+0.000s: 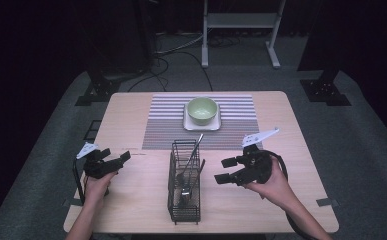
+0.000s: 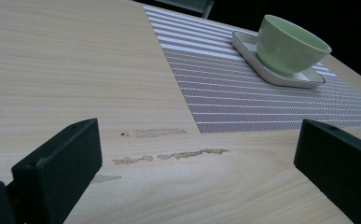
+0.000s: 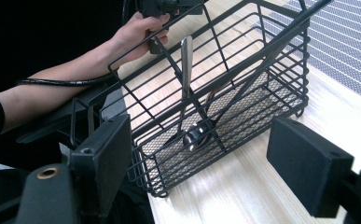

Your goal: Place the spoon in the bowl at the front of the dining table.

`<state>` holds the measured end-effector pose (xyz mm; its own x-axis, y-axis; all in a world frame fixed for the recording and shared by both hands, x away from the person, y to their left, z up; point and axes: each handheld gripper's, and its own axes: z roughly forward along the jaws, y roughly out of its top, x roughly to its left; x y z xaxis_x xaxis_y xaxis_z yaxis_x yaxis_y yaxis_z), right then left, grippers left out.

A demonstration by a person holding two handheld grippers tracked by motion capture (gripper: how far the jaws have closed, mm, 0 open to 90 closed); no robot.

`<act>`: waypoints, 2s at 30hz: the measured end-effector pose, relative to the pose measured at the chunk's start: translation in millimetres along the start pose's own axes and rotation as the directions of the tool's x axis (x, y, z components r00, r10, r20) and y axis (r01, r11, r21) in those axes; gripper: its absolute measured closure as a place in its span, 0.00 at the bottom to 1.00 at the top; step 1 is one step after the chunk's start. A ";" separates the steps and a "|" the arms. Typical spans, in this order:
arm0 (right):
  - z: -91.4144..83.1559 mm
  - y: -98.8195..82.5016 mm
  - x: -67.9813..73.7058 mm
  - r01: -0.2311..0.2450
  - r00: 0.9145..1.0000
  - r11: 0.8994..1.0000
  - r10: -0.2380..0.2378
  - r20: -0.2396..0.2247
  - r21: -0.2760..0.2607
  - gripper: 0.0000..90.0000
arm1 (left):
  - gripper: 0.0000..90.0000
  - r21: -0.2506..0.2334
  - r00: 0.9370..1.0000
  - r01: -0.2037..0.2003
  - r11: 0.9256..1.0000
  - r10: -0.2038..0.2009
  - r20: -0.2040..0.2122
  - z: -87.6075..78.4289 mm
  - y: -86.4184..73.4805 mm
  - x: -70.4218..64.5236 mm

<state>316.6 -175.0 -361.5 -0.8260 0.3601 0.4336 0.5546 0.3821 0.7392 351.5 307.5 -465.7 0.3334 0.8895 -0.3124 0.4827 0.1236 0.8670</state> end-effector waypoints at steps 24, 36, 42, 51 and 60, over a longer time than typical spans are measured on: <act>13.5 22.2 10.6 0.000 1.000 0.998 0.001 -0.019 0.055 0.25 | 0.00 -0.004 1.000 0.000 1.000 0.000 0.001 -0.8 0.6 0.7; 17.8 30.1 12.5 0.000 1.000 0.997 0.001 -0.014 0.071 0.33 | 0.00 -0.007 1.000 0.001 1.000 -0.001 0.001 -1.7 0.9 1.5; 20.6 33.9 12.8 -0.004 1.000 0.997 0.004 -0.002 0.076 0.35 | 0.00 -0.006 1.000 -0.001 1.000 0.001 0.001 -1.5 1.1 0.9; 26.9 39.3 14.7 0.000 1.000 0.994 -0.001 0.015 0.108 0.47 | 0.00 -0.012 1.000 0.004 1.000 -0.004 -0.001 -2.6 1.4 1.9; 30.9 43.7 16.0 -0.004 0.999 0.992 -0.001 0.043 0.129 0.64 | 0.00 -0.014 1.000 0.007 1.000 -0.007 -0.004 -3.0 1.6 2.3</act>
<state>330.6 -126.2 -338.2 -0.8217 0.3959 0.4099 0.5664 0.4874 0.6646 350.6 311.1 -463.9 0.3271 0.8903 -0.3168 0.4732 0.1358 0.8704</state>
